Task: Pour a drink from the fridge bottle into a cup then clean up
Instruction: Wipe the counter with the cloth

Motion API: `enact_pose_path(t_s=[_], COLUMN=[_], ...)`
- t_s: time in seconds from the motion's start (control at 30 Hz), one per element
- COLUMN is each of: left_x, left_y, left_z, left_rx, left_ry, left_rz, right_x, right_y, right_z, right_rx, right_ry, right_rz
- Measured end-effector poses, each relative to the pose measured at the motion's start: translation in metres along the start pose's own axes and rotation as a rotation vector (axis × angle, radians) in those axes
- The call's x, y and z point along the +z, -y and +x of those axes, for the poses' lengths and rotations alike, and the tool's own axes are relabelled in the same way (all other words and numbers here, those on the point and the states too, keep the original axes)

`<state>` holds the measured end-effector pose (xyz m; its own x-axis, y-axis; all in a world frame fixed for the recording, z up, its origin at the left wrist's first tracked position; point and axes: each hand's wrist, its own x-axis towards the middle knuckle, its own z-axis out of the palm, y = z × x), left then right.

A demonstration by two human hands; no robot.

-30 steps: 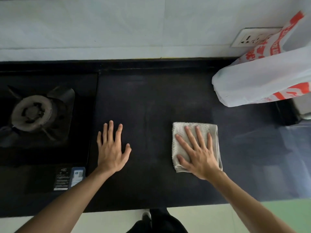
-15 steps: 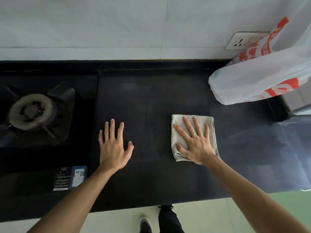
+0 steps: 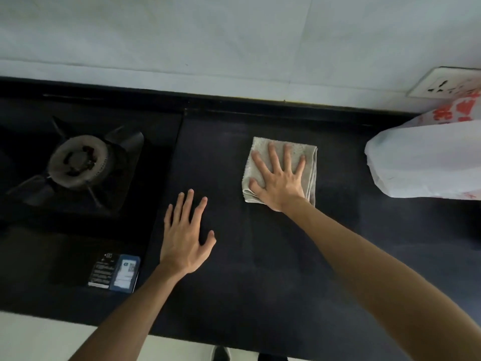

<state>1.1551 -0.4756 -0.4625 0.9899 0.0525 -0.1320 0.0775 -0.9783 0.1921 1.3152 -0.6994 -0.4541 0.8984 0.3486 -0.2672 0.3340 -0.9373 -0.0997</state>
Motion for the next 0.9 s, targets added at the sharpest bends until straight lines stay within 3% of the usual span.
enact_pose_path(t_s=[0.2, 0.33, 0.53, 0.67, 0.77, 0.9], left_x=[-0.001, -0.003, -0.002, -0.001, -0.001, -0.001], left_y=[-0.001, -0.001, 0.0, 0.001, 0.002, 0.001], left_z=[-0.001, 0.001, -0.001, 0.0, 0.0, -0.001], left_rx=[-0.01, -0.012, -0.005, 0.004, 0.002, 0.002], left_ry=[0.004, 0.008, -0.006, -0.007, -0.008, -0.012], left_rz=[-0.005, -0.011, -0.032, -0.009, -0.015, -0.025], right_x=[0.02, 0.016, -0.001, 0.011, 0.015, -0.002], right_y=[0.043, 0.034, 0.037, 0.035, -0.009, -0.086], right_z=[-0.081, -0.056, 0.01, -0.041, -0.065, -0.031], right_rx=[-0.366, -0.444, -0.289, -0.322, -0.364, -0.08], right_ry=[0.035, 0.064, 0.019, 0.0, 0.011, 0.014], right_rz=[-0.056, -0.048, -0.054, -0.057, -0.073, -0.079])
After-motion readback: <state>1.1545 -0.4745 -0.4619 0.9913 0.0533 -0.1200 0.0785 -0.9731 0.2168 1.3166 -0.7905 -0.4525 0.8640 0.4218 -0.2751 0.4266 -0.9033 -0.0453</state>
